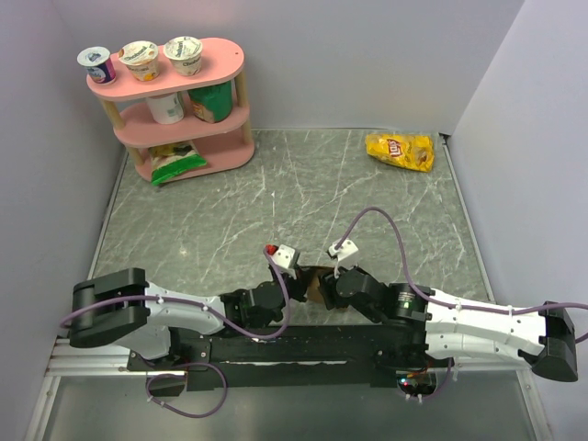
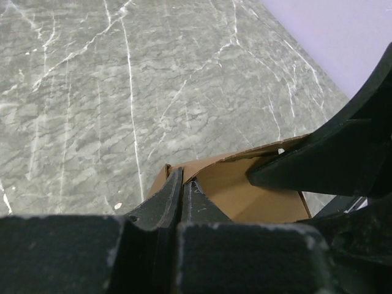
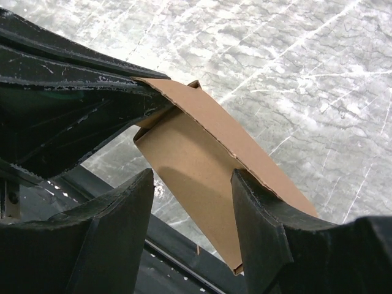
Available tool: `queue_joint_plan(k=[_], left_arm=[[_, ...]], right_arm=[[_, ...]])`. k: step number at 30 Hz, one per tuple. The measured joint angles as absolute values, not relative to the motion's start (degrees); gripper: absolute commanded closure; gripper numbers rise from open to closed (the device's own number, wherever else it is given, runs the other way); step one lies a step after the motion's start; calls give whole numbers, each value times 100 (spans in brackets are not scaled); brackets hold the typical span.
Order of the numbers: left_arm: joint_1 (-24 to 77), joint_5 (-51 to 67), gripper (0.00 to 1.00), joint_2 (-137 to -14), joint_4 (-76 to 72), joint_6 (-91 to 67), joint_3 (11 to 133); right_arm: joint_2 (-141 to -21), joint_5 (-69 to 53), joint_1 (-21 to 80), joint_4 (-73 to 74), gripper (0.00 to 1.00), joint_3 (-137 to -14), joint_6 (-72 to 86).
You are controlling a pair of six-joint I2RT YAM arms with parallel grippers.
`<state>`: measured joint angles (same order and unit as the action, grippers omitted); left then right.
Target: Fold the paper box
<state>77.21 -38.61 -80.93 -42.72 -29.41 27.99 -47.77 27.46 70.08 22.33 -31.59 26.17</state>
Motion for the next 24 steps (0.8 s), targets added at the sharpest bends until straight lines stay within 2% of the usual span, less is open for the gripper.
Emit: queue_joint_plan(k=[5, 14, 19, 24], left_arm=[[7826, -4045, 99, -8342, -4366, -2858, 2934], [8064, -4539, 99, -8685, -3651, -2899, 3417], [8123, -4646, 99, -8689, -3393, -2963, 3481], [8165, -4735, 99, -8720, -3221, -2961, 3579]], right_arm=[[-4775, 2727, 7008, 2298, 25, -3159, 2637], [-4464, 2316, 7008, 2932, 14, -3481, 2630], [-4064, 2095, 7008, 3422, 16, -3826, 2744], [-3726, 2165, 7004, 4034, 23, -4158, 2860]])
